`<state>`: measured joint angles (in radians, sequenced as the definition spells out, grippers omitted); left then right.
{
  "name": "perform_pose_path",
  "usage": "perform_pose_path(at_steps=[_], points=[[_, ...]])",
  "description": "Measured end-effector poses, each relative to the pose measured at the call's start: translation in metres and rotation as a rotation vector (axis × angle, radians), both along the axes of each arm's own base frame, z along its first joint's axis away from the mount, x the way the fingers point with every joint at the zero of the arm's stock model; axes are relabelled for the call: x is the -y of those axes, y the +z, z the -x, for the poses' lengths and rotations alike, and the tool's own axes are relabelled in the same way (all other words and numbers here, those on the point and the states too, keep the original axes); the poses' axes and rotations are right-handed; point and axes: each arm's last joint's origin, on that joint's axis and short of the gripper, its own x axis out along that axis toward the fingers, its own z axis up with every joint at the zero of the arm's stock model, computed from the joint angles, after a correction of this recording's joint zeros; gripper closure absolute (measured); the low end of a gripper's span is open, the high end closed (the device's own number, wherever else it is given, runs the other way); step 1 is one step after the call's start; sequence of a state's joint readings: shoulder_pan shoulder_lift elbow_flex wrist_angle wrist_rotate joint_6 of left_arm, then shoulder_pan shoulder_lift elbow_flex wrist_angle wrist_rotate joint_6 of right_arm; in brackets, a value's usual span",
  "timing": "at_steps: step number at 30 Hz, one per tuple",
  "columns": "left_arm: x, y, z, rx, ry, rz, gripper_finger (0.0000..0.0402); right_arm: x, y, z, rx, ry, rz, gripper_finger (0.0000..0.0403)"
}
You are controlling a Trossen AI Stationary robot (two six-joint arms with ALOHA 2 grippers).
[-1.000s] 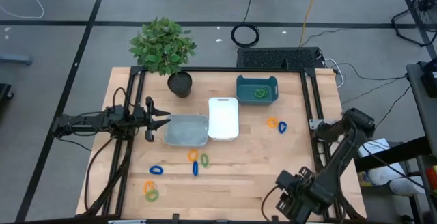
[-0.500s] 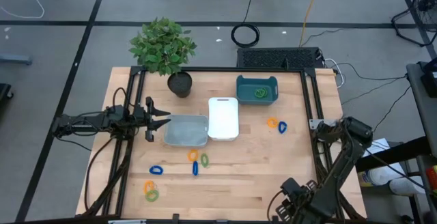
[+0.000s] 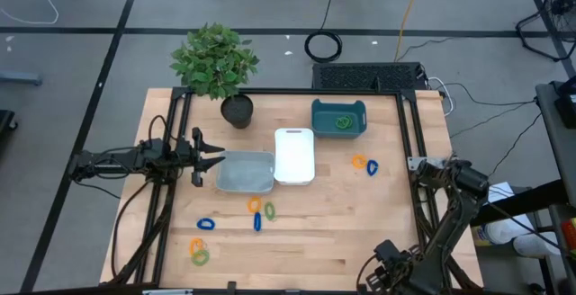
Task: Sort spring keychains
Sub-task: Put the yellow spring keychain into the white bin
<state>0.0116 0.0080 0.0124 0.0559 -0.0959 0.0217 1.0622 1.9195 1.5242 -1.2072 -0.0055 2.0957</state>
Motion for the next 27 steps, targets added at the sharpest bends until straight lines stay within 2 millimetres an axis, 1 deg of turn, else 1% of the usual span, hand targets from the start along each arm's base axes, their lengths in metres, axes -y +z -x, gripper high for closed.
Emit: perform_pose_path(at_steps=[6, 15, 18, 22, 25, 27], points=[[0.000, 0.000, 0.000, 0.000, 0.000, 0.000, 0.0270, 0.002, -0.008, 0.001, -0.024, -0.006, 0.042, 0.0204], [0.000, 0.000, 0.000, 0.000, 0.000, 0.000, 0.0270, 0.010, -0.042, 0.007, -0.063, -0.019, 0.017, 0.0204], [0.000, 0.000, 0.000, 0.000, 0.000, 0.000, 0.0270, 0.013, -0.052, 0.009, -0.058, -0.020, 0.009, 0.0204], [0.000, 0.000, 0.000, 0.000, 0.000, 0.000, 0.0270, 0.015, -0.059, 0.010, -0.041, -0.019, -0.021, 0.0204], [0.000, 0.000, 0.000, 0.000, 0.000, 0.000, 0.0270, 0.018, -0.066, 0.011, -0.037, -0.019, -0.031, 0.0214], [0.000, 0.000, 0.000, 0.000, 0.000, 0.000, 0.0270, 0.019, -0.071, 0.012, -0.033, -0.019, -0.037, 0.0231]])
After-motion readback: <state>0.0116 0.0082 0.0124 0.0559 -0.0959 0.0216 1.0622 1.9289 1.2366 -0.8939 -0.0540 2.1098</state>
